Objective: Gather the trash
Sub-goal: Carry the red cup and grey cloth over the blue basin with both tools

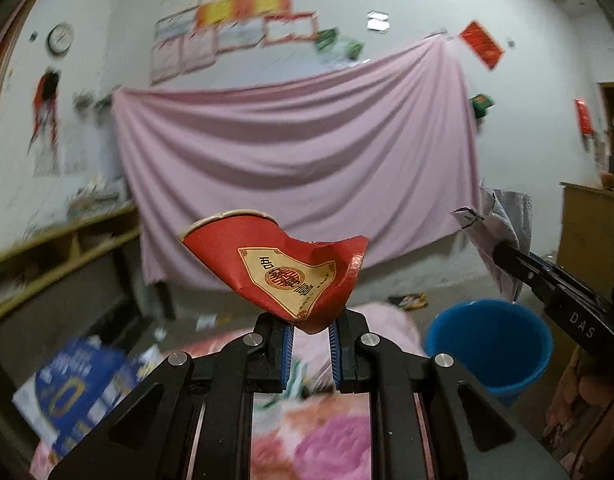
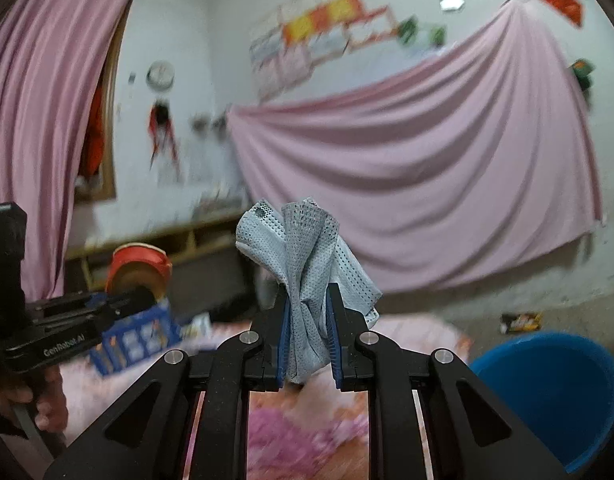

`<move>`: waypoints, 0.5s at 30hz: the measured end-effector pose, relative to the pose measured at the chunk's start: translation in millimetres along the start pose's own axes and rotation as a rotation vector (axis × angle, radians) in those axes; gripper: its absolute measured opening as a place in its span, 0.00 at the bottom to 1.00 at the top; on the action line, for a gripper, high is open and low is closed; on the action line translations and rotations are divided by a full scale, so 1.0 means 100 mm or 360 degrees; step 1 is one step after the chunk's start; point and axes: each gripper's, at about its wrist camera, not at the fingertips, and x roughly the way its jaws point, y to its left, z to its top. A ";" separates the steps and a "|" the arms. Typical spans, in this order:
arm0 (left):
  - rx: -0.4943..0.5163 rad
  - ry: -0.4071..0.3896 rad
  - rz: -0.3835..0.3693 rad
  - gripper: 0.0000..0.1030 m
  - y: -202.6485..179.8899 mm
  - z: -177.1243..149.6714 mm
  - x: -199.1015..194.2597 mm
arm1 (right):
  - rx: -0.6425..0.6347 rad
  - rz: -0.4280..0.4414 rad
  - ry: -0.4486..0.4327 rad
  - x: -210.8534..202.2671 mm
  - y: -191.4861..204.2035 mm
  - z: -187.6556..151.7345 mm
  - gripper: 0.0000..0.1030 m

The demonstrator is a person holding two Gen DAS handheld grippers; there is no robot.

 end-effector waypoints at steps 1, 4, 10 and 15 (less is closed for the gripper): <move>0.0020 -0.0018 -0.0022 0.12 -0.06 0.05 0.02 | 0.0003 -0.0046 -0.0058 -0.06 -0.05 0.03 0.14; 0.0085 -0.0041 -0.0091 0.12 -0.23 0.15 0.14 | 0.0003 -0.0165 -0.0180 -0.19 -0.18 0.12 0.14; 0.0111 0.0057 -0.0298 0.13 -0.66 0.28 0.53 | 0.0056 -0.0358 -0.0250 -0.34 -0.52 0.17 0.16; 0.0053 0.0221 -0.0450 0.13 -0.93 0.31 0.91 | 0.0156 -0.0518 -0.0188 -0.41 -0.84 0.14 0.17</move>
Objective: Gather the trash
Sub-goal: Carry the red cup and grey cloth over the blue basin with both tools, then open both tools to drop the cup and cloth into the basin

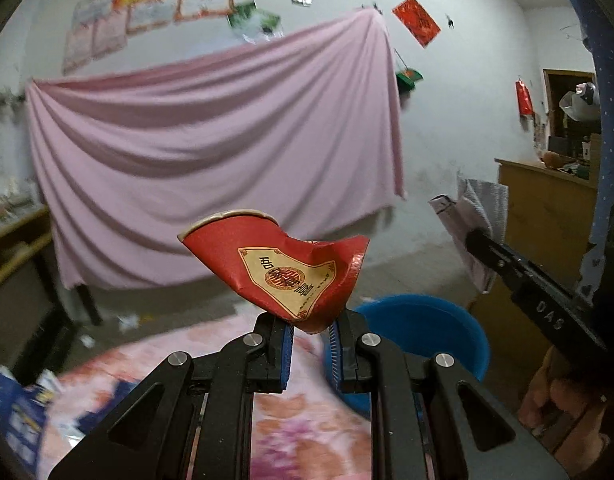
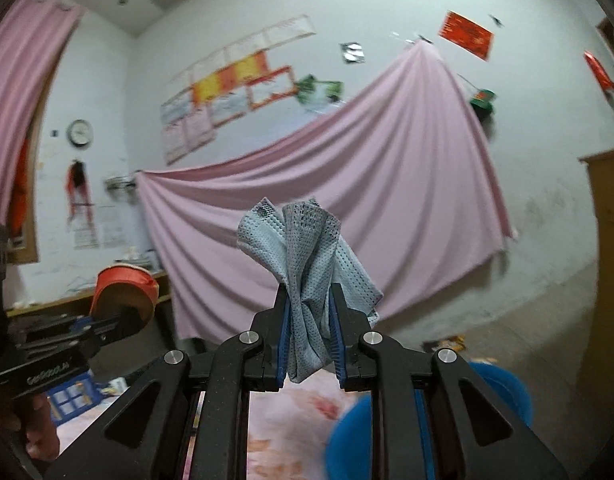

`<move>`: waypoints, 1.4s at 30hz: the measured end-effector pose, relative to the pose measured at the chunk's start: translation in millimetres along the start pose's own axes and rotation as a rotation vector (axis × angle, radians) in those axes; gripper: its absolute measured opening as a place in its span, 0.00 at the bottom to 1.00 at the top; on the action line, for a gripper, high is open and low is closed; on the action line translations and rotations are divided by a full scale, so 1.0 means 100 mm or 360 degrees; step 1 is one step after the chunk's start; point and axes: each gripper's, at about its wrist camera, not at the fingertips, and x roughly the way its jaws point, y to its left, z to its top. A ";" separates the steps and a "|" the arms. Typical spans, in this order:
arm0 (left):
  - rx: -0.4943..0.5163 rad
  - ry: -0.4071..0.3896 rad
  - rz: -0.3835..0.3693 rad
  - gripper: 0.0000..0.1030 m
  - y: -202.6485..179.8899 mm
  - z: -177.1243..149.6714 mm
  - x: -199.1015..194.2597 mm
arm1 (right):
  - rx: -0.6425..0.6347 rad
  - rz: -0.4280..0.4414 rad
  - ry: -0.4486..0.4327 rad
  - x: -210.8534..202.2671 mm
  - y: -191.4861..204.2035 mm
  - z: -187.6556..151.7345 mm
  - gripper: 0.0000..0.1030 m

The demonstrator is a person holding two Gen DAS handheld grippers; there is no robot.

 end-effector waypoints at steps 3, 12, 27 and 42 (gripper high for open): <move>-0.0074 0.0101 -0.0089 0.13 -0.01 0.05 0.28 | 0.0015 -0.0091 0.0074 0.06 -0.16 -0.01 0.17; -0.0170 0.0321 -0.0201 0.13 -0.05 0.04 0.88 | 0.0119 -0.0254 0.0340 0.27 -0.58 -0.21 0.17; -0.0310 0.0339 -0.0118 0.43 0.03 -0.15 0.73 | 0.0206 -0.0291 0.0591 0.44 -0.72 -0.36 0.48; -0.0396 -0.0094 0.0252 0.97 0.54 -0.17 -0.12 | 0.0101 -0.0180 0.0335 0.37 -0.33 -0.15 0.94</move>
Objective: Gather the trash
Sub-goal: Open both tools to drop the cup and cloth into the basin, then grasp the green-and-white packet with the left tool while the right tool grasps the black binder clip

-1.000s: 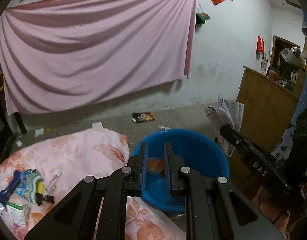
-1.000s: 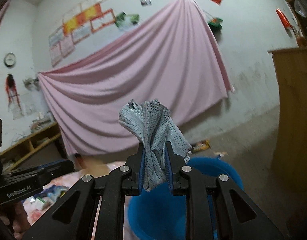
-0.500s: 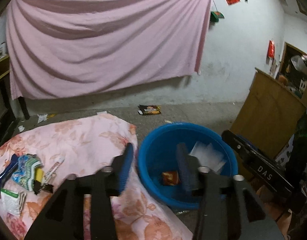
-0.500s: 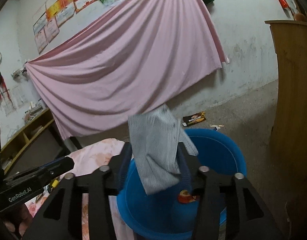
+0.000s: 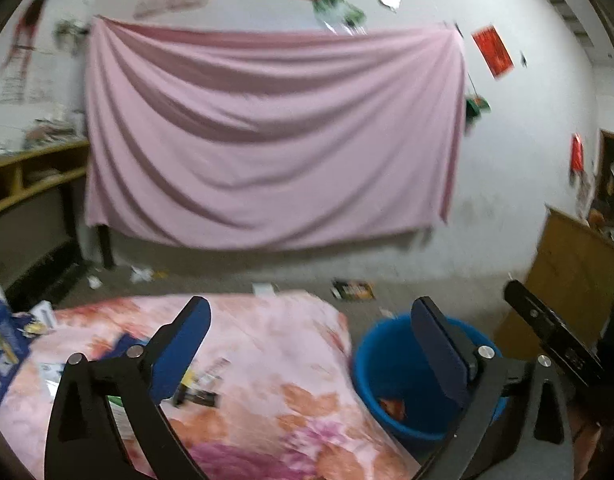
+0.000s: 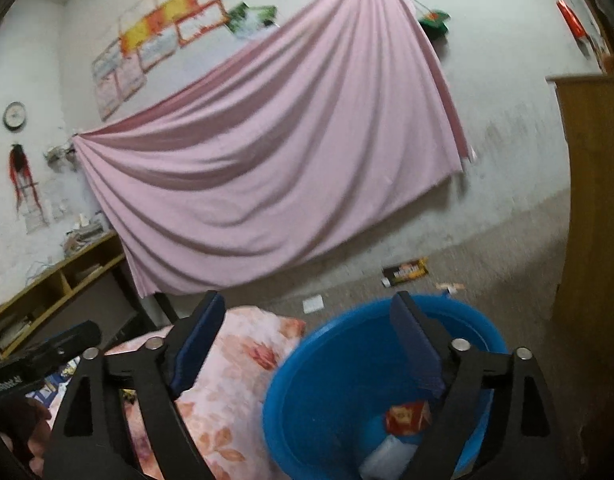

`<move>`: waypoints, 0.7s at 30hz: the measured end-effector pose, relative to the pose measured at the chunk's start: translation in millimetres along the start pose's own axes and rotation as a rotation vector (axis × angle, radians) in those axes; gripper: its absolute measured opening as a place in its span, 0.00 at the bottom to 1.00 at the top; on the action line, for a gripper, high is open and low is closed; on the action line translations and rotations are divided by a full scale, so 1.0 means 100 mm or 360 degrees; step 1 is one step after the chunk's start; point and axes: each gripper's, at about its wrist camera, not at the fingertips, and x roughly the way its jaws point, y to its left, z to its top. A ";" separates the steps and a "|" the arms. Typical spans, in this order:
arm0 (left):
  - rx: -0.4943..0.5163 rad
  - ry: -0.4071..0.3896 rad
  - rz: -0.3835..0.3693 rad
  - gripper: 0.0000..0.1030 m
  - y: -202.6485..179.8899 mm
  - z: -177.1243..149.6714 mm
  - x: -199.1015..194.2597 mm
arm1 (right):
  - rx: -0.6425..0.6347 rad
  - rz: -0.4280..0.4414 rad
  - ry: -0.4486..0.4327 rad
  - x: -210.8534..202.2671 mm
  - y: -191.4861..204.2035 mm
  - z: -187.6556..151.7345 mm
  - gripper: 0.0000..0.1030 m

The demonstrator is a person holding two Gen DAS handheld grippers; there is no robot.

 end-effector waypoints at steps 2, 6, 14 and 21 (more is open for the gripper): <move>-0.0010 -0.0065 0.0046 0.98 0.10 0.00 -0.12 | -0.0028 0.0035 -0.0097 -0.07 0.10 0.02 1.00; -0.0003 -0.0146 0.0150 0.98 0.31 -0.01 -0.32 | -0.0079 0.0104 -0.0222 -0.15 0.30 0.07 1.00; -0.0049 -0.0272 0.0320 0.98 0.75 -0.04 -0.66 | -0.0185 0.0249 -0.0390 -0.22 0.77 0.06 1.00; -0.0026 -0.0317 0.0459 0.98 1.06 -0.12 -0.86 | -0.0338 0.0329 -0.0432 -0.22 1.21 -0.07 1.00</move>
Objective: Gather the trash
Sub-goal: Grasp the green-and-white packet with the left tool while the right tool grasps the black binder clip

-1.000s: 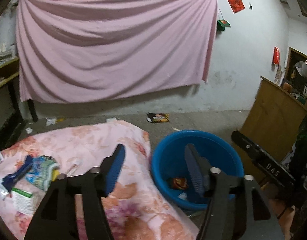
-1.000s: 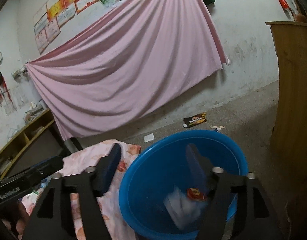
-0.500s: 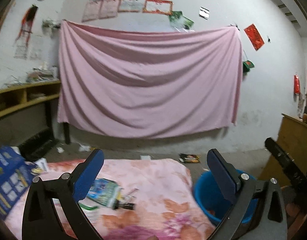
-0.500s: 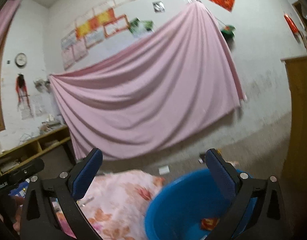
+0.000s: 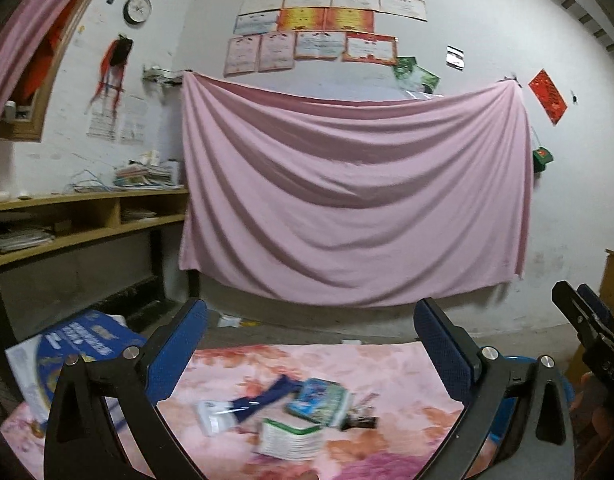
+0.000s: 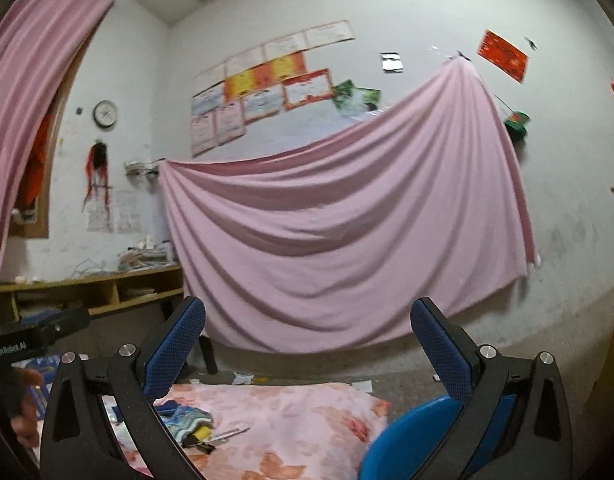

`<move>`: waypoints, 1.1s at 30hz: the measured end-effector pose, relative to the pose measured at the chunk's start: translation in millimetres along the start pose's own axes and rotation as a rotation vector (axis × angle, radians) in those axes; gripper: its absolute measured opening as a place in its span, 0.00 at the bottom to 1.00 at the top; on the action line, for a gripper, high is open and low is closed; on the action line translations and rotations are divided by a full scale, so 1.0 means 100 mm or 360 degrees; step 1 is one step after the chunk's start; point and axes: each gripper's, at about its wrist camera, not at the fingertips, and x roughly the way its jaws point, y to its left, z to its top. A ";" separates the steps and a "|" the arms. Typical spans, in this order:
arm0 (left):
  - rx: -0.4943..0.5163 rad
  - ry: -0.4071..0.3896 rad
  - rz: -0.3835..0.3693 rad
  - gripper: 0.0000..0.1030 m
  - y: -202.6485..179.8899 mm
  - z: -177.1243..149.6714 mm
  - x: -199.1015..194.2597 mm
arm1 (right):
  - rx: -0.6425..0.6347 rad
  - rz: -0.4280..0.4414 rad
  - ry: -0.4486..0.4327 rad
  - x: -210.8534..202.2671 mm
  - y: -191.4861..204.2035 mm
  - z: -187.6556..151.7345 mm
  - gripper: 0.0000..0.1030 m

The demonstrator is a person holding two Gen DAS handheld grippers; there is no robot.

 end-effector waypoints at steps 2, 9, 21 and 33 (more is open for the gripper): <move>0.0008 0.0009 0.0032 0.98 0.11 -0.03 -0.02 | -0.0023 0.0024 0.0015 0.05 0.10 -0.02 1.00; 0.0036 0.0098 0.0106 0.98 0.41 -0.24 -0.02 | -0.0076 0.0065 0.0094 0.25 0.41 -0.14 1.00; 0.0036 0.0439 0.0081 0.98 0.58 -0.74 0.27 | -0.0224 0.0103 0.0550 0.74 0.75 -0.48 1.00; -0.0016 0.0805 -0.0094 0.68 0.59 -0.97 0.69 | -0.0176 0.0128 0.1129 1.15 0.71 -0.92 0.83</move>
